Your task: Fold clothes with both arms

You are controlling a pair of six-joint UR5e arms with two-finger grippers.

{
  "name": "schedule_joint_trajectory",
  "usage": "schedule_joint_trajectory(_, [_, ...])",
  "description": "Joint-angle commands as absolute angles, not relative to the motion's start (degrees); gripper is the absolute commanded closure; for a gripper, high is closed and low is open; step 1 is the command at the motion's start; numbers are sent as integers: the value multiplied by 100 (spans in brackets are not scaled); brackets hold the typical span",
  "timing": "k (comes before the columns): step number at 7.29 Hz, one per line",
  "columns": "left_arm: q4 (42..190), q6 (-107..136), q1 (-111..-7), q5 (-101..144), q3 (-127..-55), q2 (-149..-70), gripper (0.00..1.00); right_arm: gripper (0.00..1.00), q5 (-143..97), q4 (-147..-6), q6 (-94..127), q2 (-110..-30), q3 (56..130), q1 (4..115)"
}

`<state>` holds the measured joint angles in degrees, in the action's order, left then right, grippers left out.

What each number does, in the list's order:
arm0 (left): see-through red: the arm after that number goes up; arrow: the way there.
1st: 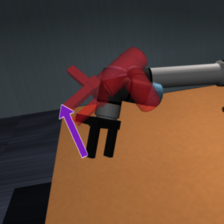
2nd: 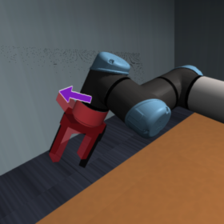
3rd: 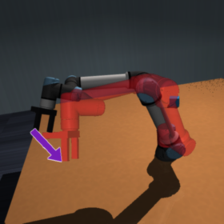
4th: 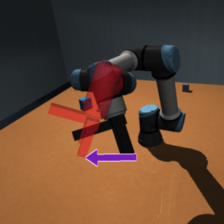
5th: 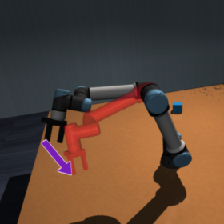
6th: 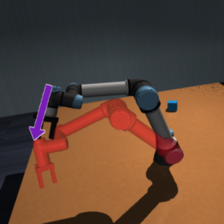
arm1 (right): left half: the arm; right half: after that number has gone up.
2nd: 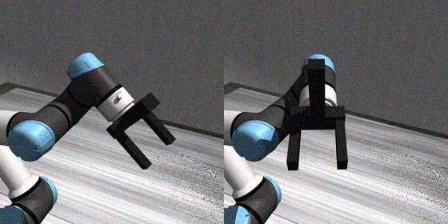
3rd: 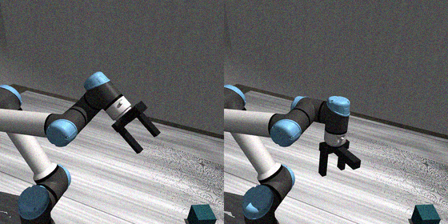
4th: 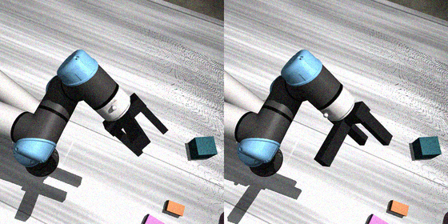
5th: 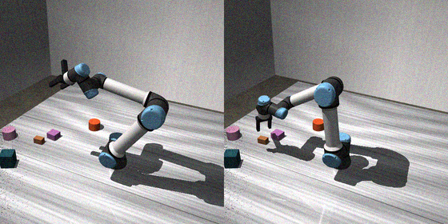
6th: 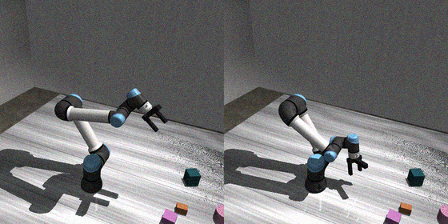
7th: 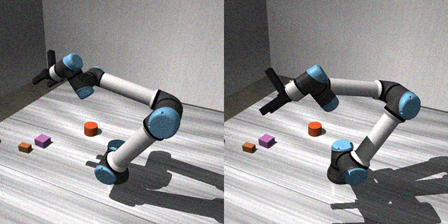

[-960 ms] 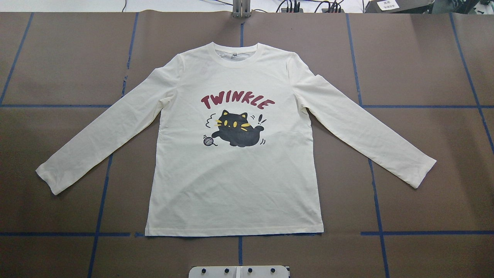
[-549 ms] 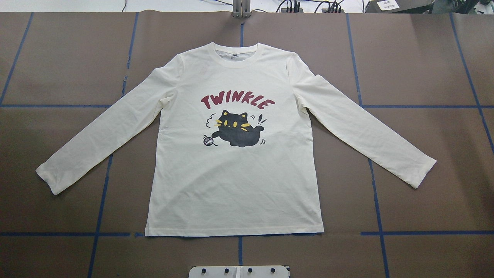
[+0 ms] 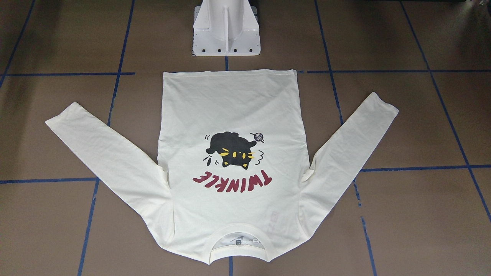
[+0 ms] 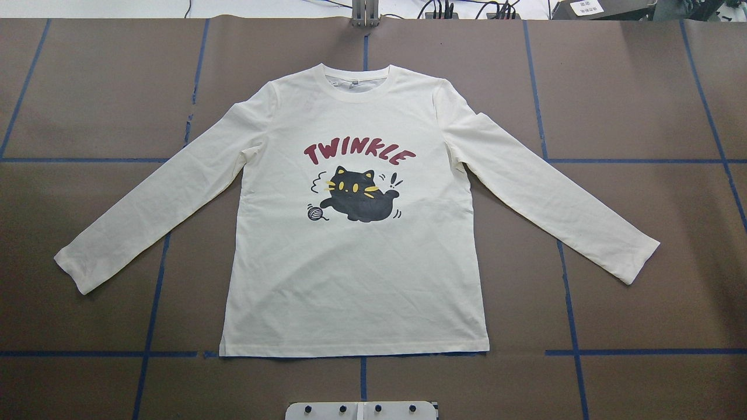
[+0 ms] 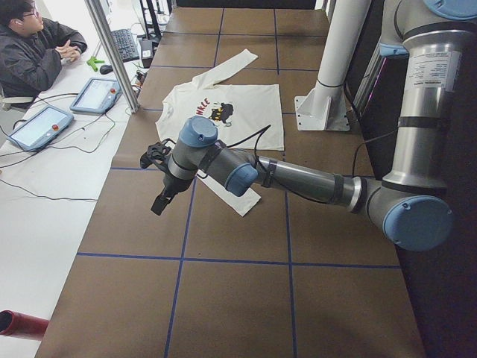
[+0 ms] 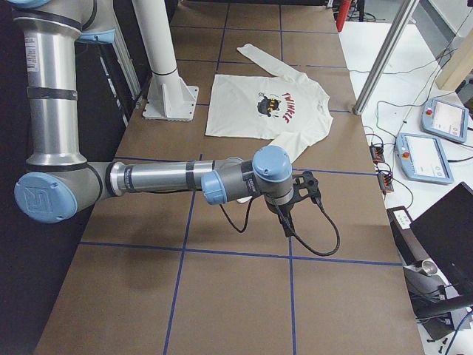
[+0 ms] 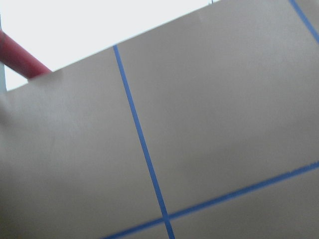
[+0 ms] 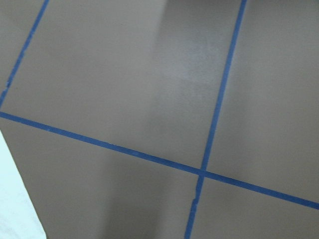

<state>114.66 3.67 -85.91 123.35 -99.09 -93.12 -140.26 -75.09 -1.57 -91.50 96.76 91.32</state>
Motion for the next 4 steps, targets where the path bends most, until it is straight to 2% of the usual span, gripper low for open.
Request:
schedule_joint_trajectory(1, [11610,369,-8596,12479,-9870,-9308,0,0,-14274,-6361,1386,-9446,9737,8661])
schedule_joint_trajectory(2, [11619,360,-8596,12611,-9914,-9282,0,3,-13873,-5345,2824,-9579,9730,8013])
schedule_joint_trajectory(4, [11619,369,-8596,12621,-9932,-9281,0,23,-12961,-4494,4547,-9912,9747,6809])
